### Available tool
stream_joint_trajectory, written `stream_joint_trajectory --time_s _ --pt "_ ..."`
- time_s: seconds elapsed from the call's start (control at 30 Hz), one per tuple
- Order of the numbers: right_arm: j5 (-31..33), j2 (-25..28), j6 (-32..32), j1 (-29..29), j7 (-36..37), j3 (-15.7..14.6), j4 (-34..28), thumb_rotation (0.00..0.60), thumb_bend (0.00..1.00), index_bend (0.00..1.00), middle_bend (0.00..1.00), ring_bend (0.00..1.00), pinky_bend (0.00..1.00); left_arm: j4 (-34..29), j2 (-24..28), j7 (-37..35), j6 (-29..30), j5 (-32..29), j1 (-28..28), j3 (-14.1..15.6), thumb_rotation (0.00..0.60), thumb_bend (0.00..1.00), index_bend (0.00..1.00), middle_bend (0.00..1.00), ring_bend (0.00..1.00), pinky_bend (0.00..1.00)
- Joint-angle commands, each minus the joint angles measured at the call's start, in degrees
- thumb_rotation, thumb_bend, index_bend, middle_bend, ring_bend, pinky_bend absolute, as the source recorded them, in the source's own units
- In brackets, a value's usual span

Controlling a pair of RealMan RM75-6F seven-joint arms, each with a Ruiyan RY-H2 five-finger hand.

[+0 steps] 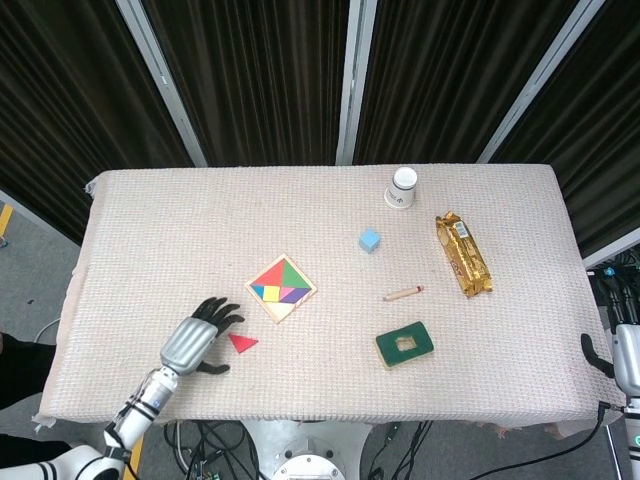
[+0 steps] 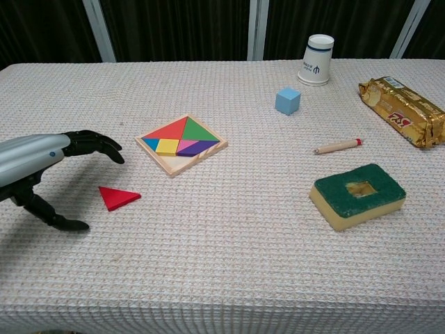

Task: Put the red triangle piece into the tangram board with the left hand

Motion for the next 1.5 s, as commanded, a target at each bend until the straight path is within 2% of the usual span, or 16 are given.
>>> stream_joint_trajectory --time_s 0.03,0.5,1.13,1.5 --pt "0.1 0.0 -0.1 0.0 -0.1 0.0 -0.1 0.6 0.3 0.0 0.0 0.0 0.0 0.6 -0.3 -0.6 -0.4 -0.3 -0.5 -0.2 0.6 0.1 0.24 0.1 0.0 0.01" --pt "0.4 0.1 -0.4 0.2 -0.7 0.0 -0.4 0.6 0.32 0.0 0.0 0.0 0.0 1.0 -1.1 -2.3 -1.8 -1.7 -2.4 -0.7 0.6 0.15 0.29 0.1 0.0 0.01" --pt "0.9 0.1 -0.4 -0.1 0.1 0.1 0.3 0.6 0.34 0.0 0.0 0.0 0.0 2.0 -1.8 -2.7 -3.3 -3.7 -4.0 -0.7 0.6 0.16 0.36 0.1 0.0 0.01" --pt "0.9 0.0 -0.5 -0.1 0.3 0.1 0.6 0.6 0.34 0.0 0.0 0.0 0.0 2.2 -1.9 -2.6 -4.1 -5.2 -4.4 -0.7 0.6 0.24 0.39 0.1 0.0 0.01"
